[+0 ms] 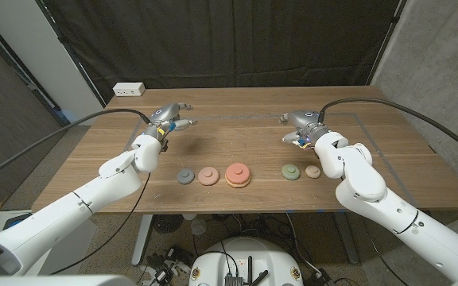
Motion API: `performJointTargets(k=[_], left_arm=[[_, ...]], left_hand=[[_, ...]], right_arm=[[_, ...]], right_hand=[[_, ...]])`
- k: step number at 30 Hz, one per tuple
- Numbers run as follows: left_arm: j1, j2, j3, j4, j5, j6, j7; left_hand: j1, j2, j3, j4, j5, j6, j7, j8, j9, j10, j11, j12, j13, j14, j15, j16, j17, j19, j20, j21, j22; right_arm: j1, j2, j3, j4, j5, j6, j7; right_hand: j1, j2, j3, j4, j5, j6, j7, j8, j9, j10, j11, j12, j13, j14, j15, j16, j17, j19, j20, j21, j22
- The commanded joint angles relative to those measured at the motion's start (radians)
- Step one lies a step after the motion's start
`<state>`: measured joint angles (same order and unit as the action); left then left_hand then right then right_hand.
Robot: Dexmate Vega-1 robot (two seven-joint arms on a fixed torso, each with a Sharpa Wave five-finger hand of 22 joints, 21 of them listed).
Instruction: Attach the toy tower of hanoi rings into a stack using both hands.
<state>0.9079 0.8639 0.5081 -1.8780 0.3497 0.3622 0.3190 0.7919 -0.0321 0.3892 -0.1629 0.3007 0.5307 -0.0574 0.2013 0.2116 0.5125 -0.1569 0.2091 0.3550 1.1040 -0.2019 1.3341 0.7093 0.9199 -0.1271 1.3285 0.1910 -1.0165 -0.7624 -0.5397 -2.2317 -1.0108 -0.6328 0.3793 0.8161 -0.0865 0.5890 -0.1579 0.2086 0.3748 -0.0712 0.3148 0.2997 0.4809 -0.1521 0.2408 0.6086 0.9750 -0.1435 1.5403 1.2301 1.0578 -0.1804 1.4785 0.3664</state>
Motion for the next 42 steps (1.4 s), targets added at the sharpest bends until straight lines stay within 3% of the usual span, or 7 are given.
performJointTargets(k=[1,14,20,24,42], left_arm=[[-0.014,0.016,-0.003,-0.024,0.005,0.025,-0.029],[-0.037,0.028,0.015,-0.06,0.025,0.049,-0.079],[-0.04,0.026,0.025,-0.07,0.038,0.063,-0.092],[-0.036,0.028,0.025,-0.076,0.04,0.069,-0.096],[-0.011,0.066,0.013,-0.147,0.04,0.129,-0.15]], left_hand=[[-0.006,-0.002,0.006,0.002,0.005,-0.008,0.001,-0.001,0.001,-0.004,0.002,0.0,0.003,-0.001,-0.016,-0.003,0.002,-0.007,-0.082,0.008,-0.001],[-0.007,-0.003,0.007,0.002,0.004,-0.012,0.002,-0.002,0.001,-0.009,0.002,-0.002,0.002,-0.003,-0.016,-0.005,-0.002,-0.008,-0.081,0.01,-0.001],[-0.008,-0.004,0.007,0.001,0.004,-0.015,0.003,-0.003,0.001,-0.01,0.005,-0.002,0.001,-0.001,-0.016,-0.004,-0.001,-0.009,-0.081,0.01,-0.001],[-0.008,-0.004,0.007,0.002,0.004,-0.014,0.004,-0.002,0.001,-0.008,0.005,-0.001,0.001,-0.001,-0.016,-0.004,-0.001,-0.009,-0.081,0.01,-0.001],[-0.014,-0.008,0.008,0.002,0.004,-0.02,0.009,-0.002,0.002,-0.016,0.005,-0.001,0.001,-0.005,-0.016,-0.008,-0.005,-0.014,-0.081,0.012,-0.002]], right_arm=[[-0.014,-0.033,0.014,0.015,0.106,-0.056,-0.134],[-0.065,-0.08,0.015,0.021,0.17,-0.069,-0.314],[-0.066,-0.101,-0.003,0.021,0.175,-0.085,-0.343],[-0.066,-0.109,-0.007,0.018,0.186,-0.099,-0.355],[-0.075,-0.134,-0.03,-0.002,0.229,-0.147,-0.411]], right_hand=[[0.009,0.002,0.009,-0.003,0.003,0.016,-0.003,0.008,0.003,0.021,-0.003,0.008,0.004,0.017,-0.073,0.007,0.003,0.016,-0.039,0.009,0.003],[0.008,0.004,0.013,-0.003,0.005,0.038,-0.009,0.019,0.003,0.054,-0.011,0.013,0.011,0.039,-0.073,0.012,0.004,0.032,-0.039,0.019,0.005],[0.011,0.004,0.016,-0.005,0.005,0.048,-0.011,0.027,0.007,0.042,-0.002,0.004,0.014,0.05,-0.073,0.014,0.004,0.035,-0.039,0.021,0.005],[0.011,0.003,0.019,-0.005,0.006,0.088,-0.027,0.044,0.008,0.032,-0.002,-0.01,0.008,0.059,-0.073,0.014,0.004,0.038,-0.039,0.024,0.005],[0.012,0.001,0.026,-0.006,0.009,0.086,-0.023,0.04,0.002,0.036,0.001,-0.022,-0.001,0.074,-0.073,0.014,0.005,0.042,-0.039,0.03,0.01]])
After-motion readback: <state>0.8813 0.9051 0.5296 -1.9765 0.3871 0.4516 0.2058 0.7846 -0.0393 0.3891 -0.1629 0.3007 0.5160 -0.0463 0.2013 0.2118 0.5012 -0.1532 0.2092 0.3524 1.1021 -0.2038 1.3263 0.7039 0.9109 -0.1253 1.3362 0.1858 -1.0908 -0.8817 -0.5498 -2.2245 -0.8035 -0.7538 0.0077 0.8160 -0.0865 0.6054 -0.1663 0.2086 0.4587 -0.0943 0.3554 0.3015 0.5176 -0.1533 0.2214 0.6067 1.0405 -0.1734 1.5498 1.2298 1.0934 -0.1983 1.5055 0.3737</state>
